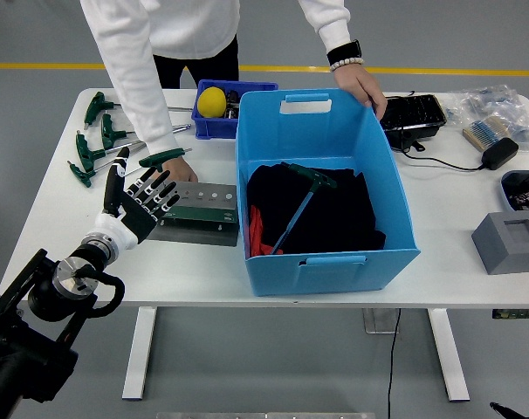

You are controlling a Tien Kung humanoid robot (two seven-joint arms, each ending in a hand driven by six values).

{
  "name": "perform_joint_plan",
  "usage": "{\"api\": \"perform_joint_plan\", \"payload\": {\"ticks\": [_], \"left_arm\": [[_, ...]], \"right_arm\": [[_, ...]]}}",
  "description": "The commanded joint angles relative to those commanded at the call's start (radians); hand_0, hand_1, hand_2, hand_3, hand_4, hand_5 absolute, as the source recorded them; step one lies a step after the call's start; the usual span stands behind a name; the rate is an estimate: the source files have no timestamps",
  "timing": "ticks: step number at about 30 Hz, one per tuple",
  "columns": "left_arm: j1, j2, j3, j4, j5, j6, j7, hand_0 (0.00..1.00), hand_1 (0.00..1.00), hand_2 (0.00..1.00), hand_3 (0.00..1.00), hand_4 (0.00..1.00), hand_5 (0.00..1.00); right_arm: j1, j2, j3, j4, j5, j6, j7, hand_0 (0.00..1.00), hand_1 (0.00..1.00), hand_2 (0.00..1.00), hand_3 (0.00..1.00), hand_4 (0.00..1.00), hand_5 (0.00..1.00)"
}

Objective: Lift tool from toolbox,place it in box,lift tool from toolbox,place it in box

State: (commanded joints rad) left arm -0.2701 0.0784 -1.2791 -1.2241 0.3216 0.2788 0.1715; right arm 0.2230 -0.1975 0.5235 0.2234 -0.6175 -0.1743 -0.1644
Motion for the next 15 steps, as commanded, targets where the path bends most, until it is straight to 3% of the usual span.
{"api": "perform_joint_plan", "payload": {"ticks": [1, 13, 14, 15], "left_arm": [[-0.005, 0.0, 0.003, 0.004, -0.002, -0.001, -0.001, 0.364, 0.519, 0.654, 0.9, 0.928, 0.883], [-0.039, -0.007, 0.041, 0.031, -0.014, -0.007, -0.004, 0.372, 0.532, 0.657, 0.885, 0.92, 0.876], [-0.043, -0.008, 0.043, 0.031, -0.019, -0.004, -0.008, 0.409, 0.554, 0.694, 0.792, 0.916, 0.861], [-0.046, -0.008, 0.044, 0.031, -0.022, -0.004, -0.012, 0.409, 0.554, 0.694, 0.792, 0.916, 0.861]], "right_arm": [[0.0, 0.0, -0.001, 0.0, 0.001, 0.0, 0.0, 0.619, 0.591, 0.655, 0.548, 0.787, 0.655], [0.003, -0.002, -0.004, 0.001, 0.004, -0.001, 0.0, 0.62, 0.591, 0.656, 0.548, 0.787, 0.655], [0.003, -0.002, -0.004, 0.001, 0.005, -0.001, 0.001, 0.618, 0.591, 0.656, 0.548, 0.787, 0.655], [0.003, -0.002, -0.004, 0.001, 0.006, -0.001, 0.001, 0.618, 0.591, 0.656, 0.548, 0.787, 0.655]]}}
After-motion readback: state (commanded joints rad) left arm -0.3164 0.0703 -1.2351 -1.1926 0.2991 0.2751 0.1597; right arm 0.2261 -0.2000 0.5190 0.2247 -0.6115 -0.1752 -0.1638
